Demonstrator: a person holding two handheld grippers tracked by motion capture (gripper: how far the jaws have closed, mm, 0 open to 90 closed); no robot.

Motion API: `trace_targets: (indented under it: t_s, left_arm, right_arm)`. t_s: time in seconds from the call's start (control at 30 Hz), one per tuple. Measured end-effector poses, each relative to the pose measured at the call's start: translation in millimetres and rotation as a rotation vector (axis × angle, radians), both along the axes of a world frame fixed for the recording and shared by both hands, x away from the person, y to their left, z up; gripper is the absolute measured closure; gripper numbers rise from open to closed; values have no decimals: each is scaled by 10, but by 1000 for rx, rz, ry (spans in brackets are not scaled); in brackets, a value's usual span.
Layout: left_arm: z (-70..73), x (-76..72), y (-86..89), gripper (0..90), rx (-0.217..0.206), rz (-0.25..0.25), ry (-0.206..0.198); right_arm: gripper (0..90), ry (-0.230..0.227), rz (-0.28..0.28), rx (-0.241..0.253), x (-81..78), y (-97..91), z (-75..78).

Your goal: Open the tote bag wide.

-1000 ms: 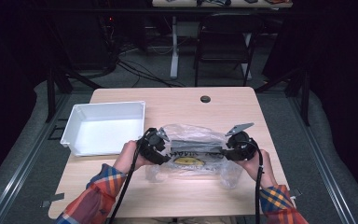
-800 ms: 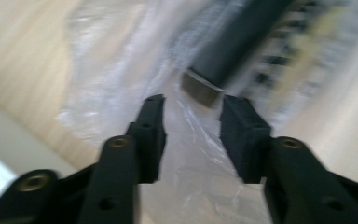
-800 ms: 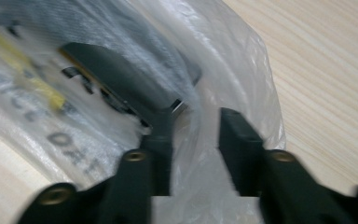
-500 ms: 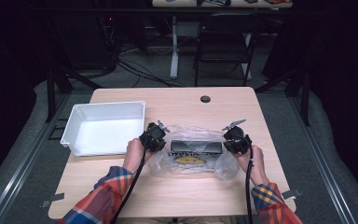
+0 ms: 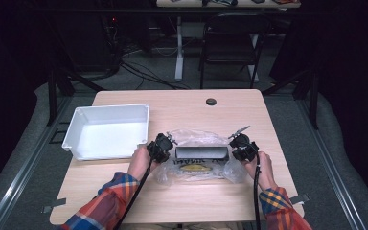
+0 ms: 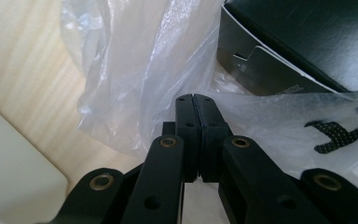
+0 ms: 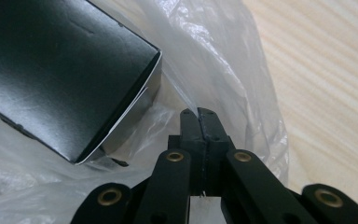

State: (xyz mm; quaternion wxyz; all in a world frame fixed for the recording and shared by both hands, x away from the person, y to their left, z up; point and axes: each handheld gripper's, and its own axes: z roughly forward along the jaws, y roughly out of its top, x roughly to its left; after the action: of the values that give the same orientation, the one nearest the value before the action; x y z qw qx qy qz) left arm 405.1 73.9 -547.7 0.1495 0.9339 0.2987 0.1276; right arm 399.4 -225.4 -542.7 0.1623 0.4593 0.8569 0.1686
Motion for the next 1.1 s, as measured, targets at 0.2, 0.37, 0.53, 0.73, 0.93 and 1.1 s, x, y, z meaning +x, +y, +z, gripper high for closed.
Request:
trace_targets:
  t_s: [0.2,0.37,0.53,0.73,0.93,1.1]
  left_arm:
    - [3,-124,69,872,-8,-50,53]
    - [20,-179,111,834,-36,-83,105]
    - [118,-175,168,727,-72,-79,98]
    - [331,-162,220,606,-157,-34,48]
    - [459,-72,250,550,-207,14,-2]
    - [457,51,184,500,-239,42,4]
  right_arm:
    - [900,18,54,-10,-95,-2,12]
    - [872,-48,30,-5,-7,24,-9]
    - [799,-60,41,12,33,67,-9]
    - [553,-107,33,74,-88,5,217]
    - [464,-144,91,147,-302,-1,456]
    - [450,-123,223,186,-530,182,508]
